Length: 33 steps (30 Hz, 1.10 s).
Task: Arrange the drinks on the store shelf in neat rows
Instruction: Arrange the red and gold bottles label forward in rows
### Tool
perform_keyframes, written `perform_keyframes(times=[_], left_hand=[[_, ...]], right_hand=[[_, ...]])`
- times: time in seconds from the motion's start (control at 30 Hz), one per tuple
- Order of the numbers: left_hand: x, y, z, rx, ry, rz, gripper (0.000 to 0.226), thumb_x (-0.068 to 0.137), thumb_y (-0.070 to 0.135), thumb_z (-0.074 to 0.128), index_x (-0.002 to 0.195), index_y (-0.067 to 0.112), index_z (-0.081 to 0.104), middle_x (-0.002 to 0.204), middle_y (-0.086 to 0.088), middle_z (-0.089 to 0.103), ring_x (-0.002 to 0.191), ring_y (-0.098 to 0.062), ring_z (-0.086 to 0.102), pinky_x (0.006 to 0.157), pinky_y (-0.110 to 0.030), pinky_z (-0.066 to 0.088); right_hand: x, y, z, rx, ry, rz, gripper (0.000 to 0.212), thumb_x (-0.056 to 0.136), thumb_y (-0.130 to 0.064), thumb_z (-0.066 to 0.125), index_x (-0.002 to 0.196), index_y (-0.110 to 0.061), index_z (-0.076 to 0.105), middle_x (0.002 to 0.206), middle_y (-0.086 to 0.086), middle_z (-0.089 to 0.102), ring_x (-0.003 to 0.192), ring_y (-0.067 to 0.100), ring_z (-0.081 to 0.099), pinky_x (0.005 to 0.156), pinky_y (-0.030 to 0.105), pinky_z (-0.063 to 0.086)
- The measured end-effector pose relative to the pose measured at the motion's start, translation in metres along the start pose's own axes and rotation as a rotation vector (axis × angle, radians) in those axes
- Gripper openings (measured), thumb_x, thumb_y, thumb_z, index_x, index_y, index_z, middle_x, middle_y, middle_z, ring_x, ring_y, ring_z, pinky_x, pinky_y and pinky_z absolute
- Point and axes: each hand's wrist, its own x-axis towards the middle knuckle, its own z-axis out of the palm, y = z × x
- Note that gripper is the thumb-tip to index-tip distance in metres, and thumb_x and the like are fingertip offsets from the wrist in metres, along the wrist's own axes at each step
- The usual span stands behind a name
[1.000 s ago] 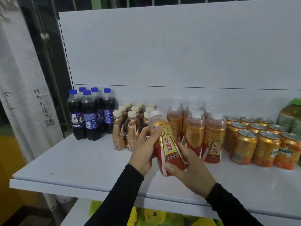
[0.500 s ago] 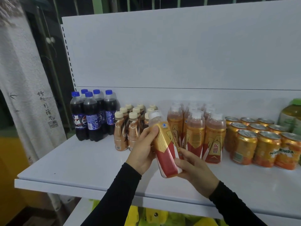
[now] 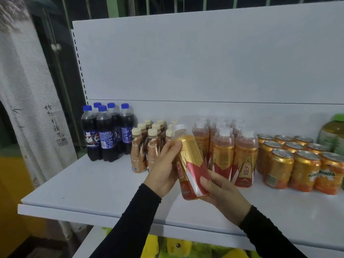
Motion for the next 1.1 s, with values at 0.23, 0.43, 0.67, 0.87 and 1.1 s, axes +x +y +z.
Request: perform_keyframes(times=[0.23,0.43,0.67,0.87,1.1], left_hand=[[0.004,-0.001,0.007,0.034,0.146,0.05,0.057,0.08,0.032,0.077,0.131,0.022,0.056,0.111,-0.011,0.071,0.086,-0.022,0.074,0.068,-0.036,0.058],[0.004,0.003,0.007,0.147,0.134,0.059,0.037,0.096,0.044,0.061,0.13,0.03,0.058,0.113,-0.009,0.071,0.097,-0.025,0.07,0.07,-0.033,0.057],[-0.002,0.005,0.004,0.338,0.057,0.103,0.05,0.092,0.04,0.066,0.139,0.037,0.047,0.119,-0.003,0.069,0.102,-0.018,0.072,0.086,-0.036,0.06],[0.0,0.009,0.021,0.446,0.076,0.176,0.066,0.08,0.028,0.083,0.132,0.037,0.044,0.11,0.004,0.069,0.089,-0.004,0.071,0.074,-0.026,0.06],[0.018,0.036,0.03,0.117,0.102,0.13,0.073,0.084,0.021,0.078,0.146,0.027,0.04,0.11,-0.011,0.073,0.088,-0.025,0.075,0.069,-0.04,0.061]], right_hand=[[0.007,-0.002,0.004,-0.41,0.143,-0.039,0.047,0.079,-0.056,0.071,0.121,-0.045,0.053,0.118,-0.022,0.066,0.114,0.003,0.061,0.091,0.022,0.053],[0.008,-0.003,0.001,-0.218,0.143,-0.047,0.045,0.079,-0.038,0.077,0.119,-0.033,0.058,0.113,-0.015,0.071,0.11,0.009,0.066,0.087,0.023,0.054],[0.011,-0.007,-0.006,-0.016,0.104,0.009,0.051,0.078,-0.031,0.068,0.128,-0.023,0.056,0.118,0.002,0.071,0.111,0.022,0.067,0.089,0.033,0.056],[0.016,-0.015,-0.001,-0.172,0.164,-0.089,0.057,0.081,-0.03,0.074,0.133,-0.021,0.053,0.121,-0.006,0.069,0.114,0.012,0.064,0.096,0.028,0.053],[0.016,-0.052,-0.003,-0.396,0.167,-0.282,0.067,0.071,-0.034,0.076,0.127,-0.045,0.042,0.112,-0.036,0.061,0.108,-0.007,0.061,0.087,0.015,0.052]])
